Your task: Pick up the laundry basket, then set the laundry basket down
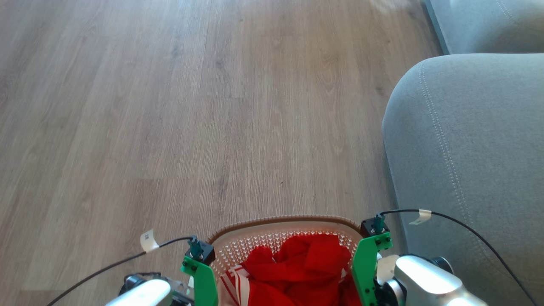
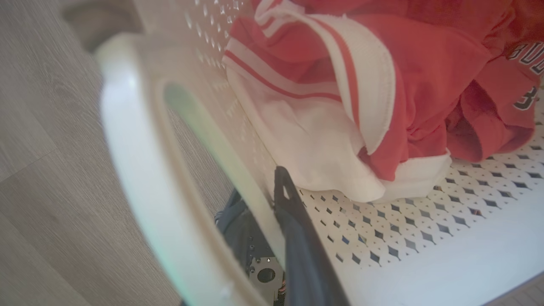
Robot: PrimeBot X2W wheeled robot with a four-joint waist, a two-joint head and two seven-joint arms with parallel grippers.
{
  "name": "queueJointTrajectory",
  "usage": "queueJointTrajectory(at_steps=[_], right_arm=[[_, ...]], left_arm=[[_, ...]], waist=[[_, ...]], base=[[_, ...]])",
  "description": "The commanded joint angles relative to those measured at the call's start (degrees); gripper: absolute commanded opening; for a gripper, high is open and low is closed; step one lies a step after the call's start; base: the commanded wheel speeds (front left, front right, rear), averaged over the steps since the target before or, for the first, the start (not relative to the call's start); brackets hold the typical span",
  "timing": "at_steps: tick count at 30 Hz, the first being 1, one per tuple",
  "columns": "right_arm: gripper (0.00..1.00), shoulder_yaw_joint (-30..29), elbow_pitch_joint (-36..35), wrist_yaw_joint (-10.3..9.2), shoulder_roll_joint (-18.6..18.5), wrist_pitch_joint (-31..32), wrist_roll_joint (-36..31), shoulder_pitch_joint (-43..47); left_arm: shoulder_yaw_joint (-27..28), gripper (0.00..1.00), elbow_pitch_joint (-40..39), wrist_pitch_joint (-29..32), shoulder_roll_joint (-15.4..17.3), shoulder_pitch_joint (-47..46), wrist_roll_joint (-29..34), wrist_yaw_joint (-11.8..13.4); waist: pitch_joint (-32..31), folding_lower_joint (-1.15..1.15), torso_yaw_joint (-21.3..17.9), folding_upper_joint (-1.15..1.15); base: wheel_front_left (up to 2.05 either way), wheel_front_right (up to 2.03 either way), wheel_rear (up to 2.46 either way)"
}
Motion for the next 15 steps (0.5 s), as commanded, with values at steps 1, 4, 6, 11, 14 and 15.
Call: queueJointTrajectory(at_steps=[1, 4, 6, 11, 14, 15], right_arm=[[0.00, 1.5, -3.5, 1.45, 2.1, -0.2, -1.9, -0.8], [0.00, 1.5, -3.7, 1.45, 2.0, -0.2, -2.1, -0.7], [0.00, 1.4, -3.8, 1.45, 2.0, -0.1, -2.1, -0.7], [0.00, 1.0, -4.0, 1.45, 1.5, -0.2, -2.7, -1.0], [0.00, 0.8, -4.1, 1.45, 1.2, -0.5, -3.3, -1.5], [0.00, 0.6, -4.1, 1.45, 1.1, -0.7, -3.5, -1.7]], left_arm=[[0.1, 0.00, -3.8, -0.3, -1.1, -3.0, 0.9, -2.0], [0.1, 0.00, -3.7, -0.3, -1.2, -3.0, 0.9, -2.0], [0.1, 0.00, -3.7, -0.3, -1.2, -3.0, 0.9, -2.0], [0.1, 0.00, -3.4, -0.7, -1.5, -3.6, 1.0, -2.0], [0.1, 0.00, -3.0, -0.9, -1.8, -3.9, 1.2, -2.0], [0.1, 0.00, -2.9, -1.0, -1.9, -4.1, 1.2, -2.0]], waist=[[0.0, 0.00, 0.0, 0.00], [0.1, 0.00, 0.0, 0.00], [0.2, 0.00, 0.0, 0.00], [1.5, 0.00, 0.1, 0.00], [2.9, 0.00, 0.2, 0.00], [3.5, 0.00, 0.2, 0.00]], base=[[0.00, 0.00, 0.00], [0.00, 0.00, 0.00], [0.00, 0.00, 0.00], [0.00, 0.00, 0.00], [0.00, 0.00, 0.00], [0.00, 0.00, 0.00]])
